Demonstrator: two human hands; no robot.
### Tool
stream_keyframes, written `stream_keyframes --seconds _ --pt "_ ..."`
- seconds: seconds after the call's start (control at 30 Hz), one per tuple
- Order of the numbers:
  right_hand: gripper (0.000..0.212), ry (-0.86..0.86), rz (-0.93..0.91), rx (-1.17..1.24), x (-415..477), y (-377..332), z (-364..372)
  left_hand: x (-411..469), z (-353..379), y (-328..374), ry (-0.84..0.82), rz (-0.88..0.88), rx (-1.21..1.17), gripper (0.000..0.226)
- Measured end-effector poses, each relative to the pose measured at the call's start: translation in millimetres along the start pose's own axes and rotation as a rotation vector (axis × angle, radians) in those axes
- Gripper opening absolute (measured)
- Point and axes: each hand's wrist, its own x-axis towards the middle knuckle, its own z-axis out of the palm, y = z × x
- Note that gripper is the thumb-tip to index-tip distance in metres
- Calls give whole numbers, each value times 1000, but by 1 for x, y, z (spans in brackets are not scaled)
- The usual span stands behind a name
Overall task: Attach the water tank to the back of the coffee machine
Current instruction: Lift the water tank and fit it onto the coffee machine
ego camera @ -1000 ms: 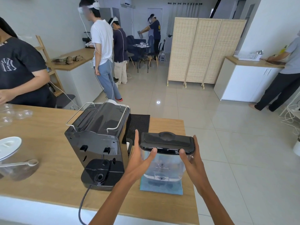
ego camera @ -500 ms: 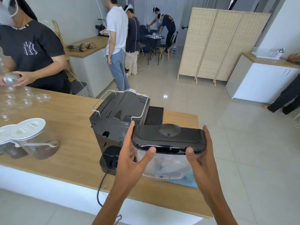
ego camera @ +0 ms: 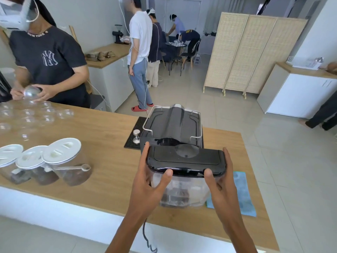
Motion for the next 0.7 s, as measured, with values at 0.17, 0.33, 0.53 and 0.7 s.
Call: stream_keyframes --seconds 0.17,0.33,0.53,0.7 --pt "85 50 25 -56 2 6 34 21 -27 -17 -50 20 13 89" --pt "84 76 45 -111 8 16 52 42 -38 -26 -125 15 35 91" --pt "78 101 64 -98 16 15 63 54 -41 -32 -142 4 33 90" --pt "79 89 83 -62 19 20 69 60 -44 -39 -154 -12 28 89"
